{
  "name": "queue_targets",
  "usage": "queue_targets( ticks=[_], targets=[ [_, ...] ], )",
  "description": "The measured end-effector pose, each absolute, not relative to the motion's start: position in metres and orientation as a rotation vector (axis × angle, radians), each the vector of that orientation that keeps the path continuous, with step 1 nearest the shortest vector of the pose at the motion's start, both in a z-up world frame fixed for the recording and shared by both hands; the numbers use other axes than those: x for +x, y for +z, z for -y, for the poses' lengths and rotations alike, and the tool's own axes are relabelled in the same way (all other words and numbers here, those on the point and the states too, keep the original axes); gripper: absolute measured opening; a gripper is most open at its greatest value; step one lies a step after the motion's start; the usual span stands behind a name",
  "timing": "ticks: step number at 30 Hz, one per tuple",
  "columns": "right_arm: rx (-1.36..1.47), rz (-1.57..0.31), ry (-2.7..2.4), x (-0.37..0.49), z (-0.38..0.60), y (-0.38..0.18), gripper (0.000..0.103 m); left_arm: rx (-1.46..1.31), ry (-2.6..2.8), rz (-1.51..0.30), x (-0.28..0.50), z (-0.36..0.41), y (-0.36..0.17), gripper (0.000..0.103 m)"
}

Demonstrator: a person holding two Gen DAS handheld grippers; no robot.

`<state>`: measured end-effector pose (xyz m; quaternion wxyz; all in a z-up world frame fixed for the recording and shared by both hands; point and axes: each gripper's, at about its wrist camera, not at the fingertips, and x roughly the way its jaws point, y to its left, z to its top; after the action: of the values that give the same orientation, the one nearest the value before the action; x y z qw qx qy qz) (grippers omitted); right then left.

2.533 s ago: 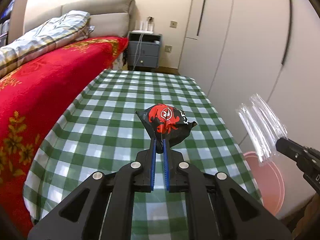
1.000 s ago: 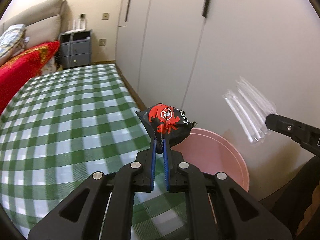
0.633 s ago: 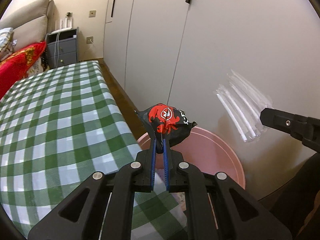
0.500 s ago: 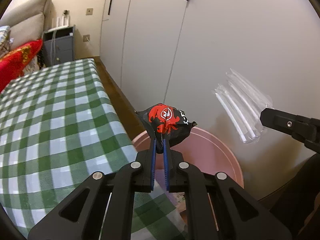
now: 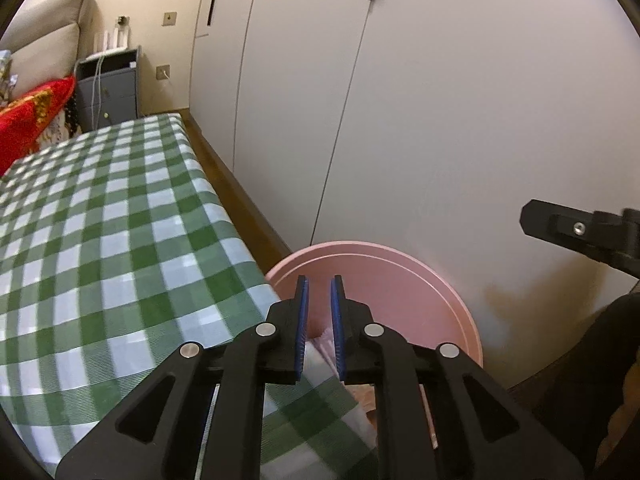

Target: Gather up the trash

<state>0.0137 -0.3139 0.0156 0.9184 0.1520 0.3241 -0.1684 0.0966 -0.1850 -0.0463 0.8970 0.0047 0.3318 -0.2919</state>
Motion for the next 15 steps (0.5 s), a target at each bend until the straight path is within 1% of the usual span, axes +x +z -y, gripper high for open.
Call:
queue_targets(
  ticks=[1, 3, 5, 7, 8, 9, 13, 15],
  targets=[
    [0.308, -0.657, -0.345, 0.012, 0.312, 0.018, 0.049, 0.011, -0.600, -0.682, 0.094, 0.181, -0.043, 0.012],
    [0.296, -0.642, -0.340, 0.008, 0.307, 0.021, 0.053, 0.010, -0.590, -0.668, 0.085, 0.172, -0.035, 0.012],
    [0.285, -0.636, -0.328, 0.005, 0.303, 0.023, 0.054, 0.012, -0.578, -0.653, 0.075, 0.162, -0.028, 0.013],
    [0.269, -0.632, -0.309, 0.001, 0.295, 0.025, 0.061, 0.006, -0.564, -0.632, 0.064, 0.149, -0.018, 0.018],
    [0.264, -0.633, -0.300, 0.000, 0.291, 0.025, 0.062, 0.007, -0.562, -0.623, 0.059, 0.144, -0.015, 0.023],
    [0.257, -0.637, -0.280, -0.002, 0.284, 0.025, 0.062, 0.013, -0.558, -0.613, 0.055, 0.139, -0.011, 0.026],
    [0.219, -0.632, -0.224, -0.010, 0.262, 0.026, 0.064, 0.042, -0.533, -0.574, 0.031, 0.116, 0.005, 0.027],
    [0.201, -0.623, -0.199, -0.014, 0.253, 0.027, 0.067, 0.047, -0.517, -0.564, 0.019, 0.106, 0.010, 0.033]
  ],
)
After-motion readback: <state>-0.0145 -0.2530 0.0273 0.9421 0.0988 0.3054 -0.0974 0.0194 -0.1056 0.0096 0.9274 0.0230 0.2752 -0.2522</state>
